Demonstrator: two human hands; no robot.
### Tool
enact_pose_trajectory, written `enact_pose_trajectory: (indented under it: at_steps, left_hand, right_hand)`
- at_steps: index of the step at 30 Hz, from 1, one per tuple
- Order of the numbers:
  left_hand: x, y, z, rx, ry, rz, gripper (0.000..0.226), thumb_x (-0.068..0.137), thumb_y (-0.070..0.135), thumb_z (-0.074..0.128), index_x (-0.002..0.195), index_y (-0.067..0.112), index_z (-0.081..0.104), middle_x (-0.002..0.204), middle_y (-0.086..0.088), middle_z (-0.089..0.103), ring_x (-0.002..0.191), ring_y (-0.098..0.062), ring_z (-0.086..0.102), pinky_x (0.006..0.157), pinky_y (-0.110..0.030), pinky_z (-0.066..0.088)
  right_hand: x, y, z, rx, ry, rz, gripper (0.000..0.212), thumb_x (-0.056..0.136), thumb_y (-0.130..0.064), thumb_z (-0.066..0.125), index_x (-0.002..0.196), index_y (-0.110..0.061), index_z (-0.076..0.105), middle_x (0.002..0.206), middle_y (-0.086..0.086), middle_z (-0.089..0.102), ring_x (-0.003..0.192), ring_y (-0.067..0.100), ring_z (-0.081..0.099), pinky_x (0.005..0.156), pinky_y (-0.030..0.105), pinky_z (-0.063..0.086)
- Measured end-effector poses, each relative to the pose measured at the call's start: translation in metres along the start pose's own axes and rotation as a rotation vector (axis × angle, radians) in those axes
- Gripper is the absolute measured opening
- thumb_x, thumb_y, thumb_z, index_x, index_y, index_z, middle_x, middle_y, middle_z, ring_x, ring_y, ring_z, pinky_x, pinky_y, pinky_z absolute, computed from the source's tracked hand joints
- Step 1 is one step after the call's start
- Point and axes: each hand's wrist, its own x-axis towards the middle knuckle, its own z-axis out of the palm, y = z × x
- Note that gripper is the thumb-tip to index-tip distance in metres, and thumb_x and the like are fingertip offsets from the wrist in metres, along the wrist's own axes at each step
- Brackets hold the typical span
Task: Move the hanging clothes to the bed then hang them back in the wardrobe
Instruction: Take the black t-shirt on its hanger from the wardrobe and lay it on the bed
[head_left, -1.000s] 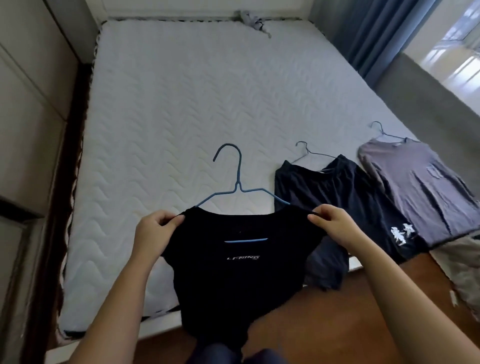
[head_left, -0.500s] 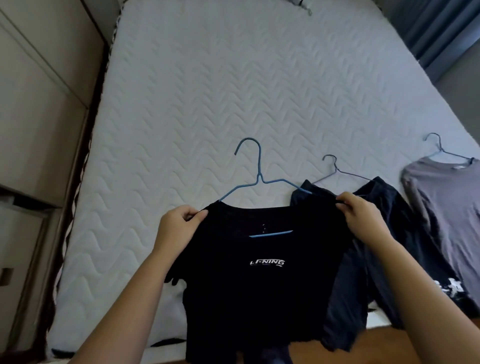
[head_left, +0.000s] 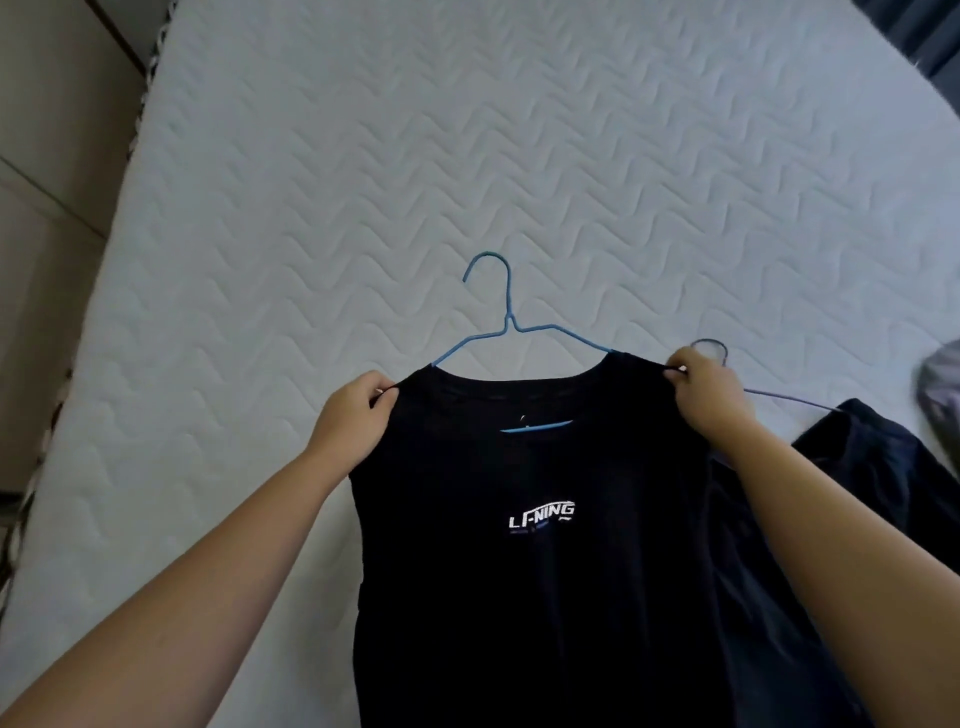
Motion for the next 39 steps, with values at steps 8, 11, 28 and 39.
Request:
enact_pose_trajectory:
  at_steps: [8,11,28,39]
  left_hand:
    - [0.090,-0.084,0.097,-0.004,-0.062,-0.177,0.013,0.090,0.018,0.049,0.092,0.010,0.059,0.094,-0.008,0.061,0.092,-0.026,0.056,0.080,-0.034,0.041]
    - [0.108,-0.102,0.110,-0.050,-0.061,-0.205,0.010,0.088,0.019,0.054,0.084,0.014,0.061,0.092,-0.007,0.066,0.090,-0.025,0.060,0.083,-0.036,0.044]
    - [0.104,-0.086,0.087,0.015,-0.357,-0.280,0.031,0.091,0.028,0.050,0.118,0.013,0.045,0.127,-0.006,0.052,0.116,-0.023,0.049,0.096,-0.033,0.038]
    - [-0.083,-0.067,0.061,-0.140,-0.065,-0.428,0.029,0.093,0.016,0.044,0.121,0.009,0.049,0.116,-0.007,0.056,0.107,-0.020,0.053,0.086,-0.024,0.037]
  right_hand:
    - [0.075,0.041,0.103,0.102,-0.067,0.139,0.020,0.091,-0.004,0.045,0.103,-0.001,0.059,0.109,0.024,0.061,0.103,0.036,0.053,0.076,0.029,0.034]
    - [0.087,0.051,0.124,0.143,-0.102,0.156,0.016,0.091,-0.008,0.047,0.098,-0.006,0.061,0.105,0.020,0.063,0.091,0.029,0.053,0.076,0.029,0.035]
    - [0.065,0.036,0.112,-0.085,-0.385,0.074,0.054,0.092,-0.021,0.049,0.141,-0.015,0.027,0.139,0.016,0.034,0.125,0.035,0.041,0.104,0.039,0.033]
    - [-0.107,0.030,0.102,0.043,-0.282,0.015,0.051,0.091,-0.012,0.046,0.141,-0.011,0.032,0.147,0.007,0.032,0.134,0.023,0.033,0.105,0.037,0.036]
